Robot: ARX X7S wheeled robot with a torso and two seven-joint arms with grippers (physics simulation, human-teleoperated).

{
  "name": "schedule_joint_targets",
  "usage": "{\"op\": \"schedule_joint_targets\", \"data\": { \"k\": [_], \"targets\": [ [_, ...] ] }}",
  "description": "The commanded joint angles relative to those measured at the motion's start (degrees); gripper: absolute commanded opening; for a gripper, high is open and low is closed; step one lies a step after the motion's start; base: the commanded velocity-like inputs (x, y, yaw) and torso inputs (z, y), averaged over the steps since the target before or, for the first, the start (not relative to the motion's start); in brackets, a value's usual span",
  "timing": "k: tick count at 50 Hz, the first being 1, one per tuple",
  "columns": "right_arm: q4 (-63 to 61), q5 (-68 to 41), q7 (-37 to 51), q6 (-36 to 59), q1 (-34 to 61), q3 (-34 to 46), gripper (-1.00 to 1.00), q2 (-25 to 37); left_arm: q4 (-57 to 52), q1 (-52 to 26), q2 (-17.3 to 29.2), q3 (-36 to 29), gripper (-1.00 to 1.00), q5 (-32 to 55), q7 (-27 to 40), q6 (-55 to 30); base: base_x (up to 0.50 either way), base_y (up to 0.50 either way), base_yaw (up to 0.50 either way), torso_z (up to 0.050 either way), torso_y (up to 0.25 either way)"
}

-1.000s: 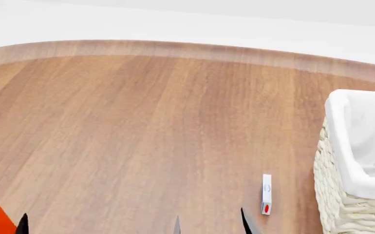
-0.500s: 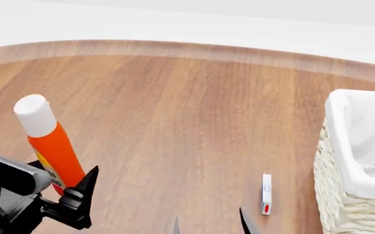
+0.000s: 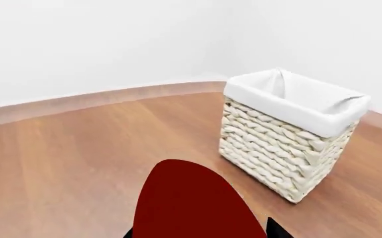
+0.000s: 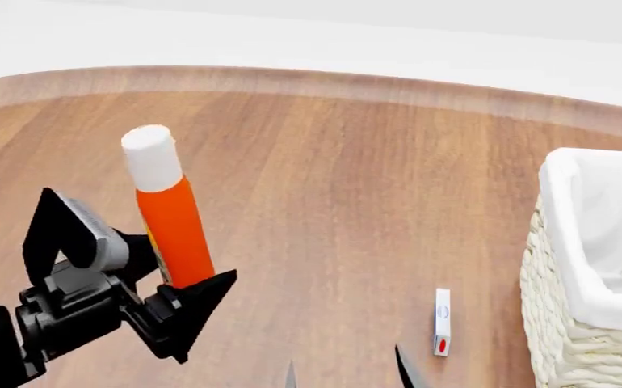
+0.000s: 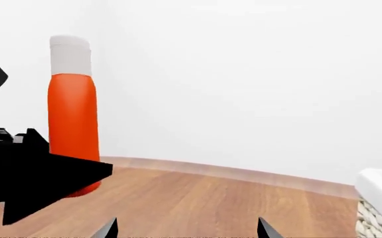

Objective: Pick up the ketchup, and put it in the basket.

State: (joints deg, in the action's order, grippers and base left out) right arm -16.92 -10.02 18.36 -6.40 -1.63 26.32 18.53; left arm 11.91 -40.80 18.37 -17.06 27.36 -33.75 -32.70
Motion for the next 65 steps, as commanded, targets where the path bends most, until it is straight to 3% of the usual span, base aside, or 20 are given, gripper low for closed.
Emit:
{"op": "schedule_joint_targets", "data": {
  "k": [1, 7, 15, 35, 39, 40, 42, 46, 54, 62, 65],
  "targets": [
    [0.61, 1.29, -0.78, -0.12, 0.26, -1.21, 1.00, -1.06, 8.19, -7.57, -0.63, -3.28, -1.00, 2.21, -12.65, -2.08, 0.00, 0.00, 0.00, 0.000, 0.000],
    [0.88, 1.27, -0.81, -0.10, 0.37, -0.98, 1.00, -0.99, 18.25, -14.29, -1.52, -6.19, -1.00, 1.86, -20.29, -2.35, 0.00, 0.00, 0.00, 0.000, 0.000],
    [1.26, 1.05, -0.82, -0.14, 0.56, -0.90, 1.00, -0.85, 31.52, -21.63, -4.06, -7.10, -1.00, 0.23, -24.73, 1.68, 0.00, 0.00, 0.00, 0.000, 0.000],
    [-0.67, 0.46, 0.08, 1.77, 0.56, -0.88, 1.00, -0.44, 30.04, -20.17, -3.60, -8.98, -1.00, 0.26, -27.23, 2.01, 0.00, 0.00, 0.00, 0.000, 0.001],
    [-7.45, -6.73, 0.29, 8.67, 1.08, -2.46, 1.00, 0.43, 28.54, -19.55, -3.15, -8.90, -1.00, 0.66, -27.19, 1.67, 0.00, 0.00, 0.00, 0.000, 0.000],
    [-11.39, -8.02, 2.12, 16.88, 2.73, -2.19, 1.00, 1.46, 28.42, -19.28, -3.04, -8.92, -1.00, 0.72, -27.47, 1.98, 0.00, 0.00, 0.00, 0.000, 0.000],
    [-15.58, -9.05, 4.62, 24.46, 4.14, -2.31, 1.00, 2.13, 29.21, -19.28, -3.14, -9.00, -1.00, 0.55, -27.68, 2.68, 0.00, 0.00, 0.00, 0.000, 0.000],
    [-25.74, -16.58, 6.90, 34.98, 6.11, -4.68, 1.00, 4.20, 30.31, -19.51, -3.19, -9.30, -1.00, 0.27, -28.18, 3.45, 0.00, 0.00, 0.00, 0.000, 0.003],
    [-41.71, -45.14, 20.20, 56.52, 18.81, -14.82, 1.00, 6.16, 28.57, -18.83, -2.85, -9.84, -1.00, 0.36, -28.24, 3.02, 0.00, 0.00, 0.00, 0.000, 0.000],
    [-41.09, -72.49, 38.71, 60.71, 37.17, -16.06, 1.00, 7.40, 29.34, -18.12, -3.45, -10.70, -1.00, -0.07, -28.67, 4.08, 0.00, 0.00, 0.00, 0.000, 0.000],
    [-39.58, -76.81, 41.59, 60.41, 41.31, -15.58, 1.00, 7.10, 28.58, -18.14, -3.37, -10.91, -1.00, 0.03, -28.63, 3.59, 0.00, 0.00, 0.00, 0.000, 0.000]
  ]
}}
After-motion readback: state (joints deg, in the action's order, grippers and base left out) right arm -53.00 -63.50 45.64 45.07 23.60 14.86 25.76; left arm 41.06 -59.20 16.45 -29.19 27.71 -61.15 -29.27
